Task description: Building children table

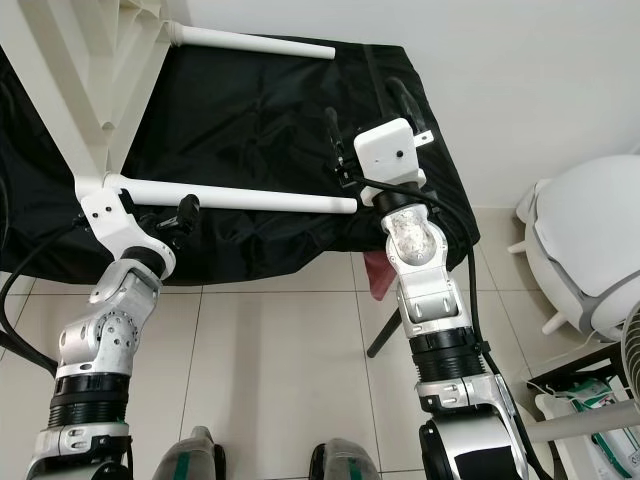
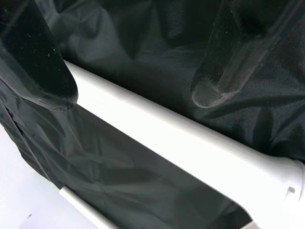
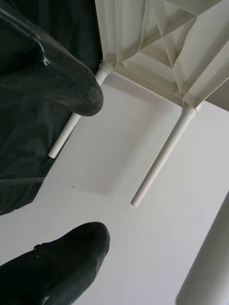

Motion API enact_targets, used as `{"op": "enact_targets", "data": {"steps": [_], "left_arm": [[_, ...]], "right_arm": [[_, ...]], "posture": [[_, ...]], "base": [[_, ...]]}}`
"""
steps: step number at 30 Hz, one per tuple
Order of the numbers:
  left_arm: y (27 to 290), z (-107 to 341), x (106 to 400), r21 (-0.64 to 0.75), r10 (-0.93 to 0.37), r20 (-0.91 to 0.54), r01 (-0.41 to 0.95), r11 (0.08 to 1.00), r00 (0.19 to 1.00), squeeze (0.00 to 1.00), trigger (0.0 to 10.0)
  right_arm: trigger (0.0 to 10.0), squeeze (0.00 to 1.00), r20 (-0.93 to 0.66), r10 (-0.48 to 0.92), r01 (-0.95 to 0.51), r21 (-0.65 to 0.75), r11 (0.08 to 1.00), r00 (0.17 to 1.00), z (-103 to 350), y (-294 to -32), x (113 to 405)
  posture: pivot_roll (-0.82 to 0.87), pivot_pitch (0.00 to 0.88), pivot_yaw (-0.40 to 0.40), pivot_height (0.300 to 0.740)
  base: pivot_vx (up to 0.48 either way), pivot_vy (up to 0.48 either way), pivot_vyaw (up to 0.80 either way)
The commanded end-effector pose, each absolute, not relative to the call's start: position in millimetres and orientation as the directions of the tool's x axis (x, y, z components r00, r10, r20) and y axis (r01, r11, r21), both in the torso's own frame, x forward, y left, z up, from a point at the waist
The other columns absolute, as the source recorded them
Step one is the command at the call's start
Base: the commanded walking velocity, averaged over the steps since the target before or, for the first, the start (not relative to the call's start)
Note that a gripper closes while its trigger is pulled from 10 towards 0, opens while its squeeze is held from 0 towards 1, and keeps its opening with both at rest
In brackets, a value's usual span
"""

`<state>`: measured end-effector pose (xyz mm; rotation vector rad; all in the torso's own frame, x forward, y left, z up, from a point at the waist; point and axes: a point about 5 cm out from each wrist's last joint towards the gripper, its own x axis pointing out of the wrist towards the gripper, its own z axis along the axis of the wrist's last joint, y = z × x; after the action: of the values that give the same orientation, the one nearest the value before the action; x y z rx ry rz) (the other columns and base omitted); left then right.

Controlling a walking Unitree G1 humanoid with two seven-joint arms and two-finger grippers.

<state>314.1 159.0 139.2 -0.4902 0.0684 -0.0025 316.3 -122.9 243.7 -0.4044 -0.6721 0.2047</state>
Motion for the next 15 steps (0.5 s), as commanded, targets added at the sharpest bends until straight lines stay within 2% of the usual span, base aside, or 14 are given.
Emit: {"op": "enact_targets", "data": {"steps": [1,8,15], "left_arm": [[159.3,136.1,316.6,-0.476,-0.01,-0.089,-0.033,0.879,0.996,0.0,10.0],[160.7,137.5,324.6,-0.494,0.003,-0.095,-0.05,0.868,0.996,0.0,10.0],[163.2,143.0,330.9,-0.502,0.013,-0.084,-0.054,0.863,0.996,0.0,10.0]], "right_arm": [[10.0,0.0,0.573,0.317,-0.047,-0.436,0.898,0.756,246.4,-123.5,315.4],[10.0,0.0,0.585,0.337,-0.044,-0.456,0.889,0.738,250.2,-120.7,314.1],[10.0,0.0,0.618,0.393,-0.005,-0.532,0.847,0.681,261.1,-110.0,312.0]], "posture": [[0.04,0.006,-0.056,0.74],[0.03,0.01,-0.055,0.74],[0.02,0.021,-0.053,0.74]], "base": [[0.0,0.0,0.0],[0.0,0.0,0.0],[0.0,0.0,0.0]]}}
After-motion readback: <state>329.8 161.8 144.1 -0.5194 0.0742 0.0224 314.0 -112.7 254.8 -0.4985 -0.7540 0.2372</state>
